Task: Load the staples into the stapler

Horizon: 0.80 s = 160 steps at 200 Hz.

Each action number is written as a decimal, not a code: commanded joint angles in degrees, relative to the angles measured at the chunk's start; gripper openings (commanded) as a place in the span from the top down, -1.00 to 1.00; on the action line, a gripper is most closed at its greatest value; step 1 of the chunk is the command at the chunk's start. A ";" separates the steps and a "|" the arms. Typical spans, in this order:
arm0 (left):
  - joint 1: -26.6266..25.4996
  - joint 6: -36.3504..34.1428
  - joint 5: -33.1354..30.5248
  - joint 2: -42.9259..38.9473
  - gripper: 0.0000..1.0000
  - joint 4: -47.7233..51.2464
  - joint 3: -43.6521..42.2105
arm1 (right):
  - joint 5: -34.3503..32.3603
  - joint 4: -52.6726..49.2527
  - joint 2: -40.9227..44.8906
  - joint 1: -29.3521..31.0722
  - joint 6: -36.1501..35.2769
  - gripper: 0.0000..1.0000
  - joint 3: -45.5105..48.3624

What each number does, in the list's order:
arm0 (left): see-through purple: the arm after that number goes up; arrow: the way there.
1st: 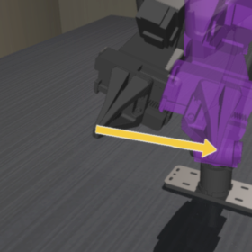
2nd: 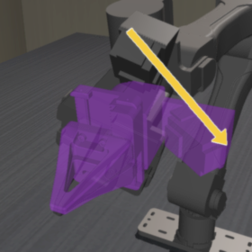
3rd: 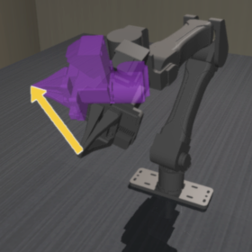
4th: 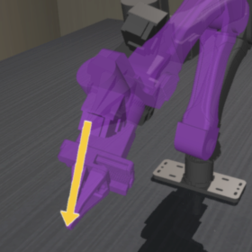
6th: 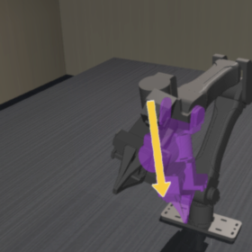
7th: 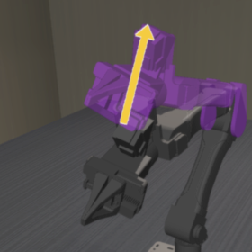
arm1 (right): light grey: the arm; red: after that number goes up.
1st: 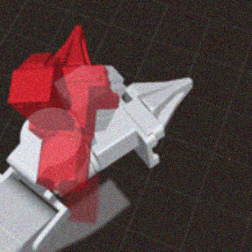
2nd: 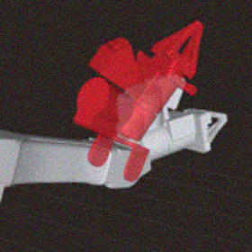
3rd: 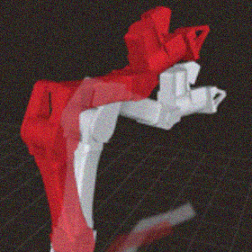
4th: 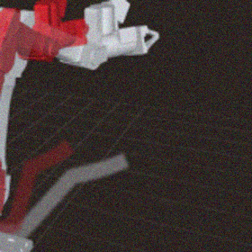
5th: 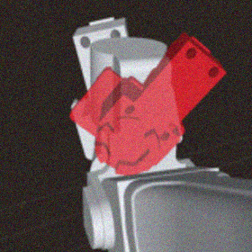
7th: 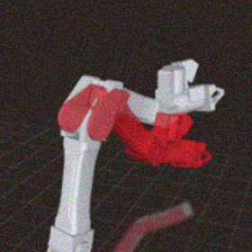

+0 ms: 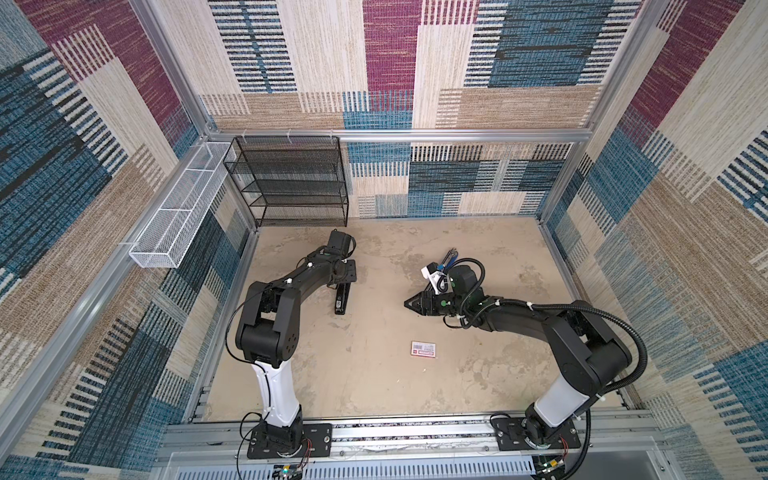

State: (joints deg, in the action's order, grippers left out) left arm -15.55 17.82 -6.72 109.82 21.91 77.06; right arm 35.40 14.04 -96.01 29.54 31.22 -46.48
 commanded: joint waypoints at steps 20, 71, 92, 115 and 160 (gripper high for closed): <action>-0.14 -0.16 4.22 -1.40 0.35 0.31 -0.99 | 0.01 -0.29 -1.08 -0.01 -0.90 0.03 -1.50; -2.44 0.64 8.36 -3.24 0.74 0.25 -2.86 | 0.03 -0.49 -2.43 -0.01 -0.72 0.05 -2.12; -4.81 0.55 8.75 -4.31 0.75 0.26 -4.15 | 0.02 -0.94 -3.13 -0.01 -0.90 0.05 -2.73; -7.89 0.37 7.04 -5.61 0.72 0.24 -5.70 | -0.56 -1.51 -3.98 -0.01 -0.99 0.06 -3.40; -11.23 -0.16 4.18 -5.76 0.34 1.32 -6.28 | -1.70 -2.15 -4.16 0.04 -1.30 0.05 -3.70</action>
State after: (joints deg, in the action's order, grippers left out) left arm -26.11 17.85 -0.12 104.27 22.79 70.72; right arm 34.89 12.10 -100.22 29.54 30.81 -49.65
